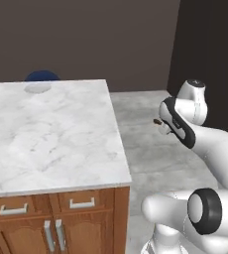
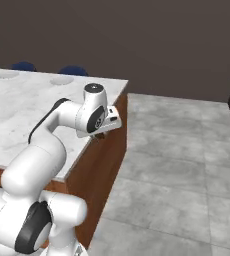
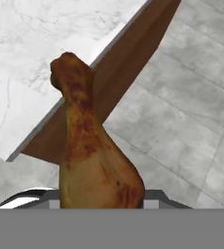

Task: Take the chicken drumsticks from the pan and place one on each plate on the dining counter.

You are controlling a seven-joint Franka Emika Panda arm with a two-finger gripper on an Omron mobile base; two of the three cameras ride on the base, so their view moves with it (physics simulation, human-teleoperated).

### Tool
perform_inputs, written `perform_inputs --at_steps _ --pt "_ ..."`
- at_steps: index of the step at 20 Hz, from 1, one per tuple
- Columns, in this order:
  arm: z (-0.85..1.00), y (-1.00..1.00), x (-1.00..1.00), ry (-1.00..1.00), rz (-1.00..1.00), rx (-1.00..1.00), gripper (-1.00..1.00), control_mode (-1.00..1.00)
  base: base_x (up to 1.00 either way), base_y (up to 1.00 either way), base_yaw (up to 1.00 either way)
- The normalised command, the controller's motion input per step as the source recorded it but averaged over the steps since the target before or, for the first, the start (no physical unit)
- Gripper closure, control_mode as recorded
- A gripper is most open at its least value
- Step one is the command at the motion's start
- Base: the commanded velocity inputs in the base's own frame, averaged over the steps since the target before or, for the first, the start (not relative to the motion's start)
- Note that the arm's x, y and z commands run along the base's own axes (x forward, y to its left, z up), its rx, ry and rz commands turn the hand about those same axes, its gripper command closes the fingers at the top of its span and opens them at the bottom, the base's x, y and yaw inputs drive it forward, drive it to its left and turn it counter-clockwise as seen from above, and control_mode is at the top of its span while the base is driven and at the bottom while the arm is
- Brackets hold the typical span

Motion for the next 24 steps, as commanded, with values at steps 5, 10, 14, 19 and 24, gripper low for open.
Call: perform_inputs --at_steps 5,10,14,19,24 --pt "0.0 0.0 0.0 0.0 0.0 0.0 1.0 1.0 0.57 -0.73 -0.08" --pt "0.0 0.0 0.0 0.0 0.0 0.0 1.0 1.0 1.0 -0.47 0.0" --pt "0.0 0.0 0.0 0.0 0.0 0.0 1.0 1.0 1.0 -0.45 0.0" --pt "0.0 0.0 0.0 0.0 0.0 0.0 1.0 1.0 1.0 -0.41 0.0" --pt "0.0 0.0 0.0 0.0 0.0 0.0 1.0 1.0 1.0 -0.39 0.01"
